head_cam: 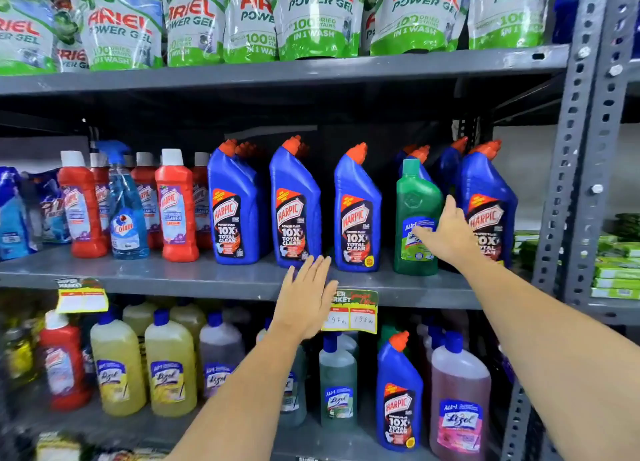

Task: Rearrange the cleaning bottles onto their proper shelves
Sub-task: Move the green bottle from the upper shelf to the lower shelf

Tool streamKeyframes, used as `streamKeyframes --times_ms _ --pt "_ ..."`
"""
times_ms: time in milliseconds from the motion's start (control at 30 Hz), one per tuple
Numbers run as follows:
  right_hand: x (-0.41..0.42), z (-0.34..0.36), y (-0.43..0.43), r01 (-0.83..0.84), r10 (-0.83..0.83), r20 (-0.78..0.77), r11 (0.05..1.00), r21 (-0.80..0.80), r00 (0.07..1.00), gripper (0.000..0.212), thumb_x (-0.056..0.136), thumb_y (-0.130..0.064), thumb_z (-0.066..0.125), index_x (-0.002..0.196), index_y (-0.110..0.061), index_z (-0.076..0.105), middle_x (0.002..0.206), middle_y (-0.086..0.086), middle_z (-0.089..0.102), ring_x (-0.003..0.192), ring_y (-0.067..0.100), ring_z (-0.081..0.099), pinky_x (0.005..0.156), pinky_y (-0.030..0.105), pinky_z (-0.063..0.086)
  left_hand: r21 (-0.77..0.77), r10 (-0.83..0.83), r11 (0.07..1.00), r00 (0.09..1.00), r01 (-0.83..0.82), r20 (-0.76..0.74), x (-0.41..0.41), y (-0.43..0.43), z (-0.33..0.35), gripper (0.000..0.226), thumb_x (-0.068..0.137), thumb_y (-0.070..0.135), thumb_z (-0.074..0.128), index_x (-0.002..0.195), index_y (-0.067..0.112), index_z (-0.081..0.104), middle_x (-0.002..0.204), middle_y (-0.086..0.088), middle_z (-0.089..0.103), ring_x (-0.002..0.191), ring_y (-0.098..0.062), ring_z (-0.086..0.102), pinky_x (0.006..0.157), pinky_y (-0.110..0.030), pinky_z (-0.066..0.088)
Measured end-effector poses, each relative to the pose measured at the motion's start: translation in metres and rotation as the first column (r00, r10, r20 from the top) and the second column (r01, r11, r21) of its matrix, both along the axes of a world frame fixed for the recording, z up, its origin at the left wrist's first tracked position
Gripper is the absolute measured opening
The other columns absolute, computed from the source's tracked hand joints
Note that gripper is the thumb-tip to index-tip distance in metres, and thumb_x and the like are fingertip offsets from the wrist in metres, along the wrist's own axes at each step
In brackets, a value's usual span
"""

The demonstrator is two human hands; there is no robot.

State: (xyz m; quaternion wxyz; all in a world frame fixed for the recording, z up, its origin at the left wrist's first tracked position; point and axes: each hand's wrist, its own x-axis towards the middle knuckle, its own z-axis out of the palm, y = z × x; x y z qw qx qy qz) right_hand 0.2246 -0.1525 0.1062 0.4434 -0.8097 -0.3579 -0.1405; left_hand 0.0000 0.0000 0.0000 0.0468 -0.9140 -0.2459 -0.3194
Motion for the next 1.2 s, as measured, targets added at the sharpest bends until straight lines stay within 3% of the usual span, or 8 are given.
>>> streamKeyframes --times_ms 167,300,433,733,900,967,1067,1200 --pt "0.014 -0.007 0.01 -0.139 0.172 -0.212 0.977 0.162 0.962 0.072 0.075 -0.029 0.083 0.132 -0.013 0.042 0.127 0.011 0.061 0.115 0.03 0.06 0.099 0.045 0.049 0.046 0.016 0.999 0.998 -0.019 0.055 0.001 0.003 -0.01 0.042 0.104 0.034 0.031 0.138 0.016 0.049 0.144 -0.003 0.052 0.135 -0.019 0.04 0.112 -0.037 0.024" --pt "0.018 -0.01 0.013 -0.11 0.161 -0.231 0.97 0.218 0.96 0.076 0.065 -0.031 0.091 0.125 -0.017 0.047 0.117 0.008 0.064 0.099 0.025 0.064 0.057 0.026 0.055 0.093 0.016 0.995 0.993 -0.027 0.118 0.003 0.002 -0.014 0.038 0.104 0.03 0.035 0.134 0.015 0.053 0.137 -0.003 0.057 0.129 -0.019 0.047 0.109 -0.036 0.027" --pt "0.02 -0.013 0.013 -0.046 0.074 -0.164 0.985 0.168 0.984 0.074 0.062 -0.041 0.09 0.117 -0.013 0.05 0.116 0.009 0.066 0.104 0.031 0.064 0.087 0.049 0.055 0.099 0.014 0.995 0.993 -0.026 0.121 0.004 0.002 -0.016 0.038 0.104 0.029 0.037 0.134 0.013 0.054 0.137 -0.005 0.058 0.129 -0.021 0.048 0.109 -0.037 0.028" --pt "-0.013 -0.034 -0.024 -0.151 0.172 -0.005 0.88 0.451 0.985 0.069 0.062 -0.041 0.087 0.119 -0.024 0.053 0.105 -0.015 0.063 0.092 0.006 0.06 0.071 0.009 0.039 0.157 0.007 0.987 0.997 -0.019 0.079 0.0 0.004 -0.015 0.039 0.105 0.028 0.036 0.137 0.011 0.051 0.141 -0.007 0.055 0.132 -0.022 0.044 0.111 -0.038 0.028" --pt "-0.049 -0.052 -0.061 -0.214 0.27 0.007 0.745 0.633 0.963 0.058 0.06 -0.04 0.087 0.107 -0.038 0.054 0.107 -0.014 0.069 0.101 0.013 0.067 0.093 0.034 0.052 0.172 0.032 0.982 0.965 -0.079 0.259 -0.008 -0.014 -0.049 0.056 0.101 0.03 0.035 0.15 0.004 0.026 0.158 -0.014 0.026 0.147 -0.028 0.02 0.12 -0.046 0.015" --pt "-0.065 -0.073 -0.074 -0.262 0.358 -0.01 0.701 0.663 0.934 0.053 0.061 -0.036 0.087 0.103 -0.041 0.054 0.103 -0.017 0.071 0.097 0.01 0.069 0.089 0.03 0.054 0.129 0.039 0.989 0.959 -0.078 0.279 -0.013 -0.021 -0.079 0.059 0.1 0.032 0.034 0.149 0.001 0.024 0.158 -0.018 0.024 0.147 -0.031 0.017 0.12 -0.048 0.012" --pt "-0.087 -0.123 -0.079 -0.292 0.442 -0.079 0.706 0.645 0.893 0.052 0.06 -0.026 0.088 0.1 -0.037 0.057 0.092 -0.024 0.072 0.083 -0.002 0.069 0.073 0.014 0.053 0.084 0.011 0.996 0.988 -0.025 0.156 -0.02 -0.02 -0.132 0.057 0.1 0.032 0.034 0.148 0.001 0.03 0.156 -0.019 0.028 0.146 -0.033 0.021 0.12 -0.047 0.012" --pt "-0.109 -0.22 -0.061 -0.244 0.462 -0.272 0.782 0.573 0.844 0.059 0.06 -0.006 0.091 0.106 -0.027 0.06 0.097 -0.015 0.075 0.086 0.005 0.072 0.072 0.016 0.054 -0.076 0.01 0.997 0.996 -0.017 -0.09 -0.035 -0.009 -0.201 0.058 0.1 0.037 0.029 0.148 0.006 0.032 0.156 -0.015 0.03 0.144 -0.033 0.028 0.115 -0.049 0.023"
